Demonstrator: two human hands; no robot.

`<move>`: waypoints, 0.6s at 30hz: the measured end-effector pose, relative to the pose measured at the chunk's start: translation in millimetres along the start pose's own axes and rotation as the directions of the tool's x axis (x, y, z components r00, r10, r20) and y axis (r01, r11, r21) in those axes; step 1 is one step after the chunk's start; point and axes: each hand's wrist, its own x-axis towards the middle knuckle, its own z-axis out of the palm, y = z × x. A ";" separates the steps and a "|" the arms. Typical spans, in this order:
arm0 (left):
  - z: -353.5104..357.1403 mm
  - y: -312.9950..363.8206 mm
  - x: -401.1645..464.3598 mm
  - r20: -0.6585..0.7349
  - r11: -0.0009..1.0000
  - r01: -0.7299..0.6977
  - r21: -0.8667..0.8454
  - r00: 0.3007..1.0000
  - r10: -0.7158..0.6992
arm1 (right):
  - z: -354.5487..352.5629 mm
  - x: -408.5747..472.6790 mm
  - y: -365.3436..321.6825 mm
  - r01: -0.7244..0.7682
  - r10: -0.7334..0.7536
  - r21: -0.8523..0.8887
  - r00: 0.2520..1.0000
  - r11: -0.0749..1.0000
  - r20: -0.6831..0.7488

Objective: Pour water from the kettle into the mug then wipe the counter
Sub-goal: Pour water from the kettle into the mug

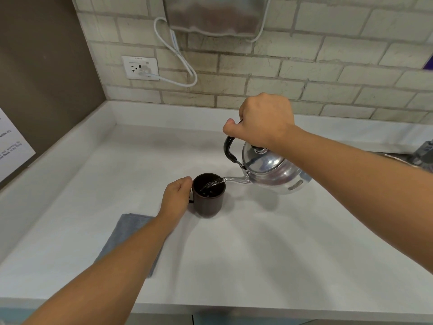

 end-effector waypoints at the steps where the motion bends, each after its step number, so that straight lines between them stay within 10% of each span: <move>1: 0.0 0.6 -0.6 0.001 1.000 0.000 -0.002 1.000 0.000 | 0.1 -0.1 0.6 -0.003 0.003 0.004 1.000 1.000 -0.003; 18: -1.9 9.2 -6.8 -0.009 0.999 0.024 0.048 1.000 -0.023 | 14.6 -10.2 17.9 -0.206 0.206 0.228 0.978 0.952 0.022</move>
